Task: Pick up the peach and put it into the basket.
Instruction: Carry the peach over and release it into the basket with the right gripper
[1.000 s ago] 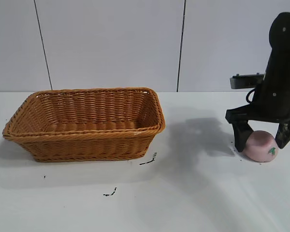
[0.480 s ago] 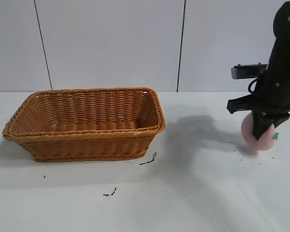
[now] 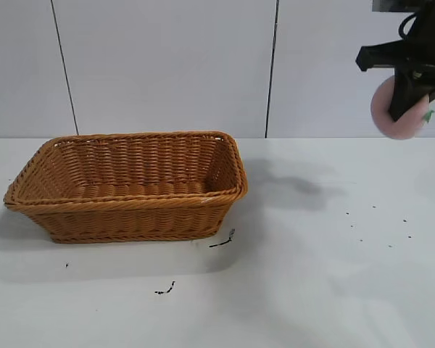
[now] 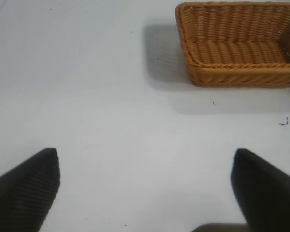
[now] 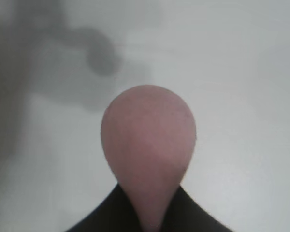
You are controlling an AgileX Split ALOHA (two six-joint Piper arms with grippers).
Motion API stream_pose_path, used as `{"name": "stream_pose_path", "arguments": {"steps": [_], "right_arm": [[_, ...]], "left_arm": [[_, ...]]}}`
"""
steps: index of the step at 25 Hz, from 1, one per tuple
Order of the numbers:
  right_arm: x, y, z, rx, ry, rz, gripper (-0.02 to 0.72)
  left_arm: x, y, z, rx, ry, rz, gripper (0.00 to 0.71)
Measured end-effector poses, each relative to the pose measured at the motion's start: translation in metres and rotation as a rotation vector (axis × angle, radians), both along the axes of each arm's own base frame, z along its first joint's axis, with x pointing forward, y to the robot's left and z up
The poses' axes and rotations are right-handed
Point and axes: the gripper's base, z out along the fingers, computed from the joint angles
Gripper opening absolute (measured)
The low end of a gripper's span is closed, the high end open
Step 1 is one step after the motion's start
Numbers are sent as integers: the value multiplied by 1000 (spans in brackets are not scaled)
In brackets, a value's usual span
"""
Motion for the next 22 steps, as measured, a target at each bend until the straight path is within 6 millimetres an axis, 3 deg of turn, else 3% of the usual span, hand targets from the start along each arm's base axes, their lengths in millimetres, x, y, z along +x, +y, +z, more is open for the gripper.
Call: {"name": "stream_pose_path", "arguments": {"steps": [5,9,12,14,17,22], "right_arm": [[24,47,27,19,-61,114,-14],[34,113,28,50,-73,253,-14],[30,167,21,66,-81,366,-14],[22,201,10,73,-72,436,-14],[15,236,-16,69,-53,505,-14],[24,256,-78,29,-3,532,-14]], "left_arm": [[0,0,0,0,0,0,693],[0,0,0,0,0,0,693],[0,0,0,0,0,0,693],[0,0,0,0,0,0,693],[0,0,0,0,0,0,693],[0,0,0,0,0,0,693]]}}
